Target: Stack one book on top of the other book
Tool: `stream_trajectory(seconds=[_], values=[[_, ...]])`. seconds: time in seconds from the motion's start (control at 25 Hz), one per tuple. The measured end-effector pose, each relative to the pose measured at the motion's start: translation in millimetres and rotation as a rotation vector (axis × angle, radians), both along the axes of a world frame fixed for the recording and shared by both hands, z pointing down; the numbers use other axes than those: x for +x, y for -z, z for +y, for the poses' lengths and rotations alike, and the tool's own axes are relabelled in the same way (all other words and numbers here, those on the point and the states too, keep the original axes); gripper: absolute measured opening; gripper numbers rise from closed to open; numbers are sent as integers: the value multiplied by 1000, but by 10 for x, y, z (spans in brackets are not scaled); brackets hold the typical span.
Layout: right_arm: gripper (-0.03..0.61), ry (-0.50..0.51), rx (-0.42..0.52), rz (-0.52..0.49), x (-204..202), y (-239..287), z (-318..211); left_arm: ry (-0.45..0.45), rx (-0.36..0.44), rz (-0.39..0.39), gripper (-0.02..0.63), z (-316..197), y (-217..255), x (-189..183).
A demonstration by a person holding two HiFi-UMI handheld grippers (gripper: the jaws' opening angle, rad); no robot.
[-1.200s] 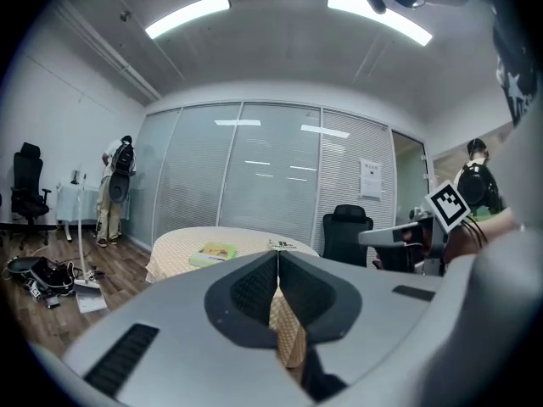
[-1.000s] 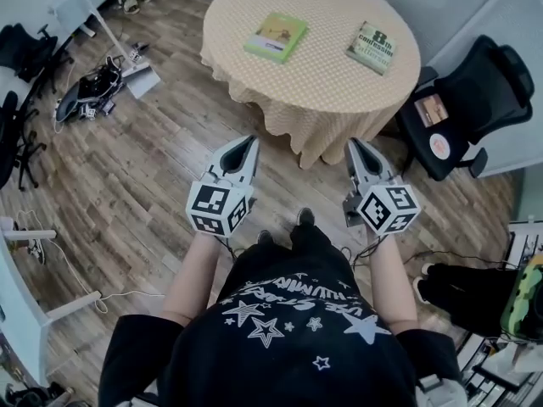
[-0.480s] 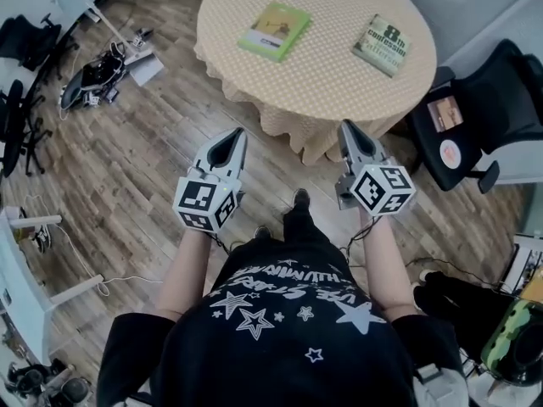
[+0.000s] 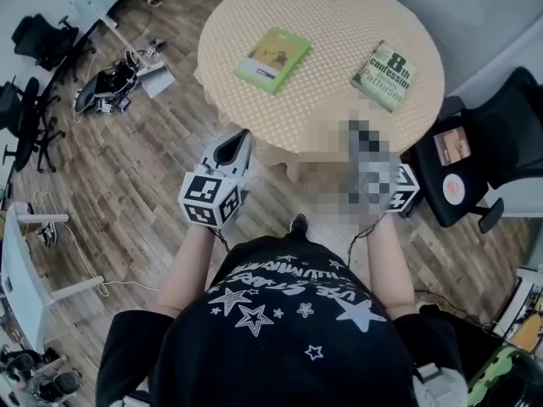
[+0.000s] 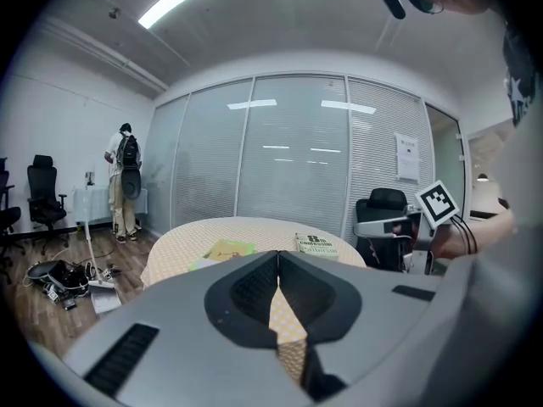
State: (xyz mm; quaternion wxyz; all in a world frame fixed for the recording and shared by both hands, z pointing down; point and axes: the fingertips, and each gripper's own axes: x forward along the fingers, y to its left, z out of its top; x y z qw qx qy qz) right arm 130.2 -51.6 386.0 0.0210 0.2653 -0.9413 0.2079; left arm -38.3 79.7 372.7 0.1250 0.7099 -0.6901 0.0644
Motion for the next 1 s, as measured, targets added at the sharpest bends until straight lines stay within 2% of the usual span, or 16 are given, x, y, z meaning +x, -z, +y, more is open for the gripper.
stream_trajectory(seconds=[0.16,0.36,0.52,0.68,1.0], values=[[34,71,-15,23,-171,-102,-128,51,6,-14,11,-167,13,-96],[34,122,-55,29,-438,-169,-188,88,-6,29,11,-189,4,-213],[34,143,-58,36,-631,-184,-248,104,-21,26,11,-296,-54,-407],[34,101,-79,53,-722,-274,-361,67,-41,25,11,-527,-161,-605],[34,-22,-130,67,-1120,-436,-786,-76,-70,16,11,-1197,-266,-1052]])
